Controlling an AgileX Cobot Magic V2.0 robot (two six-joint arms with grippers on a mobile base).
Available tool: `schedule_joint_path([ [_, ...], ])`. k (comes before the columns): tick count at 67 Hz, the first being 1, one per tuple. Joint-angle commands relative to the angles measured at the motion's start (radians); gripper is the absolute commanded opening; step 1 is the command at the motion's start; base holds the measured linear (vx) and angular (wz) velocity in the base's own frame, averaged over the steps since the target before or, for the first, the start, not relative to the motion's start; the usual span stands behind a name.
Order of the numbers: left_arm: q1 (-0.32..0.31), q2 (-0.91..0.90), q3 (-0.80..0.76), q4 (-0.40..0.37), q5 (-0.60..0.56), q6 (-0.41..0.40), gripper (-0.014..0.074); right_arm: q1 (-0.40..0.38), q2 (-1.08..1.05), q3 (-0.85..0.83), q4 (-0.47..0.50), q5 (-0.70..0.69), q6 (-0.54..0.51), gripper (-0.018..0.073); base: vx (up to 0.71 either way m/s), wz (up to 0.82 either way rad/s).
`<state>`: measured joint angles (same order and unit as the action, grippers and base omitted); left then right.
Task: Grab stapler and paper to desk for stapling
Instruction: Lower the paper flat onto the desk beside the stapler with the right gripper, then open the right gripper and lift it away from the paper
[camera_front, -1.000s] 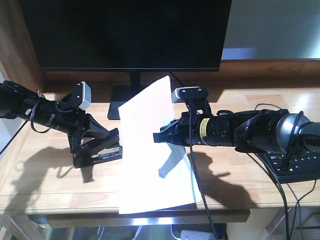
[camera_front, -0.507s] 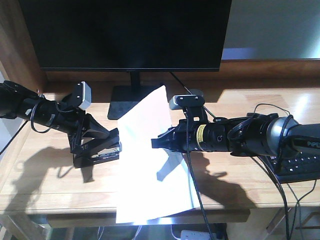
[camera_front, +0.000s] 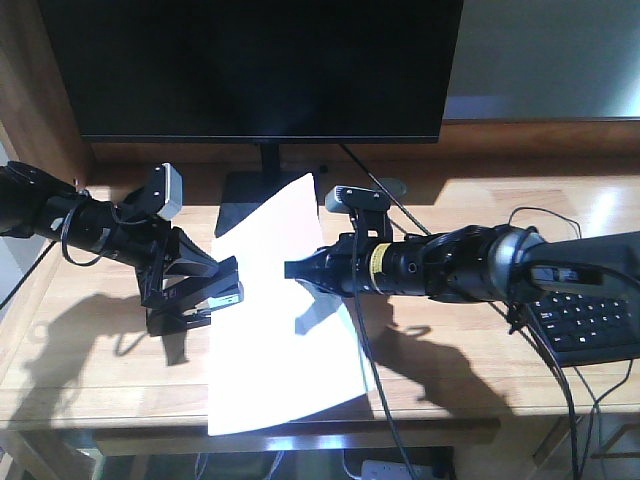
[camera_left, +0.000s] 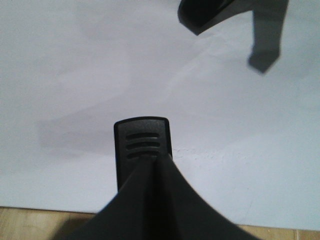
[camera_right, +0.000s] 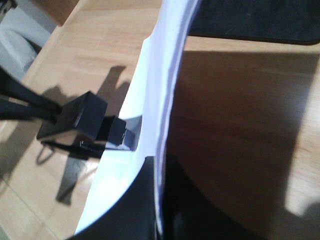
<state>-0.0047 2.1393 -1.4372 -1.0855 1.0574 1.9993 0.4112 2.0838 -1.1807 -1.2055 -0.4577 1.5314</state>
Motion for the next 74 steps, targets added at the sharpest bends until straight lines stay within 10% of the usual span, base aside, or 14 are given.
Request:
schedule_joint_path([
  [1,-0.006,-0.054,-0.021,-0.056,0.034,-0.010,-0.0006,-0.001,-0.017,-0.046,0.078,-0.058,0.014,-0.0002,0.00,0.00],
  [27,-0.006,-0.054,-0.021,-0.056,0.034,-0.010,-0.0006,-0.001,0.058,-0.048,0.296,-0.133,-0.086,0.0058,0.00,0.00],
  [56,-0.006,-0.054,-0.021,-0.056,0.034,-0.010,-0.0006,-0.003,0.043,-0.050,0.306,0.014,-0.175,0.0594,0.00,0.00],
  [74,-0.006,-0.054,-0.021,-0.056,0.034,-0.010,-0.0006,-0.003,-0.077,-0.050,0.271,0.241,-0.333,0.0678,0.00,0.00],
])
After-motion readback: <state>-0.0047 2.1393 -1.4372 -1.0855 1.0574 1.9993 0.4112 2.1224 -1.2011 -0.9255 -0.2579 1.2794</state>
